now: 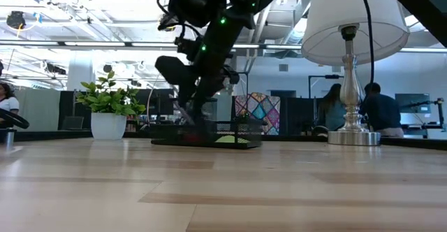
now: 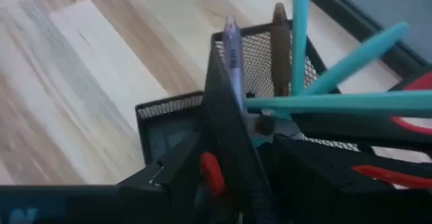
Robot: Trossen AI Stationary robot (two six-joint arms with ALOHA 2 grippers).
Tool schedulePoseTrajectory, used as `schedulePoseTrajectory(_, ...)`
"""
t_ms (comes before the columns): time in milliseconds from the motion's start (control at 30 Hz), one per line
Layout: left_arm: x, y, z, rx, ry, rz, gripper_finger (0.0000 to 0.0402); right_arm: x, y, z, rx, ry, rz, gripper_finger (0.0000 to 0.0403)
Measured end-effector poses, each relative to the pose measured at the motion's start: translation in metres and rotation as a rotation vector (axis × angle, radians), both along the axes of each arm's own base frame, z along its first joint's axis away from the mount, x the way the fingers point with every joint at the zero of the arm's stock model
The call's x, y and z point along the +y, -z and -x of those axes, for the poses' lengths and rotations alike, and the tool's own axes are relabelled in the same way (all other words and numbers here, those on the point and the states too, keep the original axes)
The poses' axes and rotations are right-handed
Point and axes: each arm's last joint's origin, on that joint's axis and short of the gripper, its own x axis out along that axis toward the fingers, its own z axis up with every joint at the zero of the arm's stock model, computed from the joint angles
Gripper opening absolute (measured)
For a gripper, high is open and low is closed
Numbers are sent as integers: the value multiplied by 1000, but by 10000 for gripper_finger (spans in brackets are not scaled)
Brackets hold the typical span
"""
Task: Pick and place office supplies into organizer
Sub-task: Return to Home Position
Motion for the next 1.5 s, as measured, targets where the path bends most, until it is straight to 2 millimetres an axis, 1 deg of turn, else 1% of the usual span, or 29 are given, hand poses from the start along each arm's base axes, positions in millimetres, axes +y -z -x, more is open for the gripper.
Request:
schedulePoseTrajectory(200, 0, 0, 0, -19, -24, 26, 197, 1, 1, 5, 55, -2, -1, 188)
schedulePoseTrajectory(467, 0, 0, 0, -51, -64, 71, 196, 1, 1, 3, 36, 1, 2, 192)
schedulePoseTrajectory(567, 0, 0, 0, -50, -76, 59, 196, 5, -6, 0, -13, -5, 5, 187)
schedulePoseTrajectory(633, 1, 0, 0, -45, -73, 51, 196, 11, -19, -4, -62, -4, 1, 183)
schedulePoseTrajectory(700, 1, 3, -1, -30, -71, 49, 196, 19, -38, -8, -83, -20, -20, 179)
schedulePoseTrajectory(800, 1, 1, -1, -36, -70, 50, 196, 36, -80, -8, -79, -84, -57, 175)
schedulePoseTrajectory(867, 0, -5, 4, -67, -68, 48, 197, 49, -117, 0, -71, -113, -62, 174)
schedulePoseTrajectory(900, 0, -10, 8, -93, -67, 48, 197, 55, -136, 6, -63, -127, -59, 173)
schedulePoseTrajectory(933, -1, -15, 13, -119, -61, 50, 197, 62, -150, 14, -58, -138, -54, 171)
schedulePoseTrajectory(1000, -3, -24, 25, -172, -39, 63, 196, 73, -181, 41, -127, -150, -43, 169)
schedulePoseTrajectory(1100, -6, -34, 55, -231, -18, 73, 196, 88, -224, 89, -204, -158, -43, 162)
schedulePoseTrajectory(1133, -7, -35, 69, -242, -20, 70, 196, 91, -236, 111, -175, -173, -37, 159)
schedulePoseTrajectory(1167, -7, -36, 81, -246, -32, 61, 196, 93, -246, 127, -155, -187, -29, 156)
schedulePoseTrajectory(1200, -8, -35, 93, -266, -46, 47, 196, 95, -257, 140, -182, -201, -32, 152)
schedulePoseTrajectory(1233, -9, -35, 105, -306, -52, 25, 196, 97, -269, 158, -184, -218, -34, 148)
schedulePoseTrajectory(1267, -10, -32, 117, -333, -40, -1, 196, 98, -275, 177, -160, -223, -41, 144)
schedulePoseTrajectory(1333, -12, -24, 141, -392, -8, -45, 197, 98, -294, 203, -226, -218, -47, 135)
schedulePoseTrajectory(1400, -14, -11, 159, -415, 20, -63, 197, 96, -305, 234, -206, -218, -13, 125)
schedulePoseTrajectory(1500, -18, 17, 181, -476, 75, -13, 197, 92, -318, 261, -251, -199, 31, 113)
